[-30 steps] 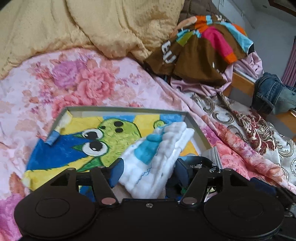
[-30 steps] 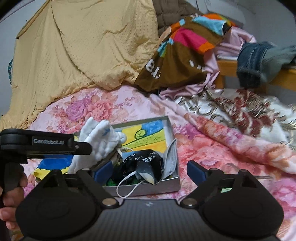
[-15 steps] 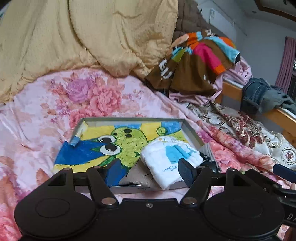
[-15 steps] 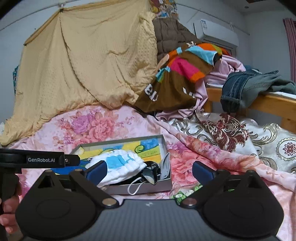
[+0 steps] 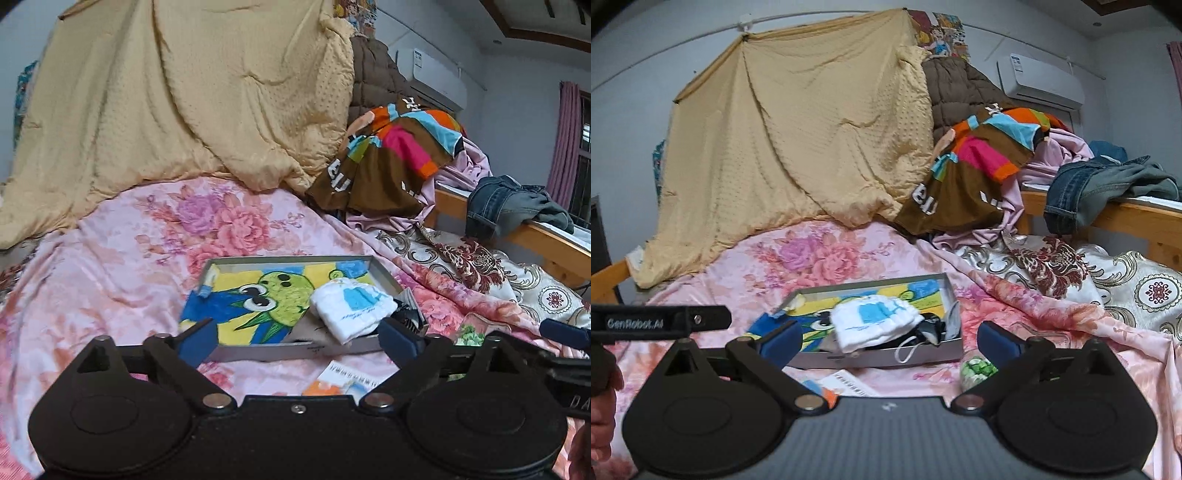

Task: Organize soft objects
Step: 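Withdraw both tools from the tray, then move both tools toward the white wipes packet and grey sock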

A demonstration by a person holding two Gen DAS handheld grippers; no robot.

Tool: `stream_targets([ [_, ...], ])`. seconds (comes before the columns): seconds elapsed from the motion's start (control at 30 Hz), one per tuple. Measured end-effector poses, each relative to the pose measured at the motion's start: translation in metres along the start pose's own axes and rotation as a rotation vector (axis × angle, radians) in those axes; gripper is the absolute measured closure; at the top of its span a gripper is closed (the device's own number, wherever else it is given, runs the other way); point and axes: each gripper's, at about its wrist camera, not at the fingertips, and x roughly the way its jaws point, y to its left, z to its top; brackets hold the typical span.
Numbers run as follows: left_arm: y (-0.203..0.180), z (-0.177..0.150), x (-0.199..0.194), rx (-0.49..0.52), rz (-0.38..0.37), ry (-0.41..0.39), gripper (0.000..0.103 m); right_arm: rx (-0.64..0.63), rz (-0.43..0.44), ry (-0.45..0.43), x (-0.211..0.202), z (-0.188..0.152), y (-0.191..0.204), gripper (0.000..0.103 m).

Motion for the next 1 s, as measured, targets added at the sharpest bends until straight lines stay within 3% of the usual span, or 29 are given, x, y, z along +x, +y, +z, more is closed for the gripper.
stream_targets([
  [0.5,0.028,-0.041,-0.083,0.104,0.012,0.049,0.001,-0.011,0.051,-0.002,-0.056,-0.012,0.035,0.000],
  [0.8,0.043,-0.062,-0.103,0.149,-0.020,0.109,0.001,-0.059,0.073,0.051,-0.067,-0.029,0.055,0.000],
  [1.0,0.058,-0.079,-0.110,0.123,-0.033,0.117,0.001,-0.087,0.073,0.096,-0.069,-0.042,0.066,0.000],
])
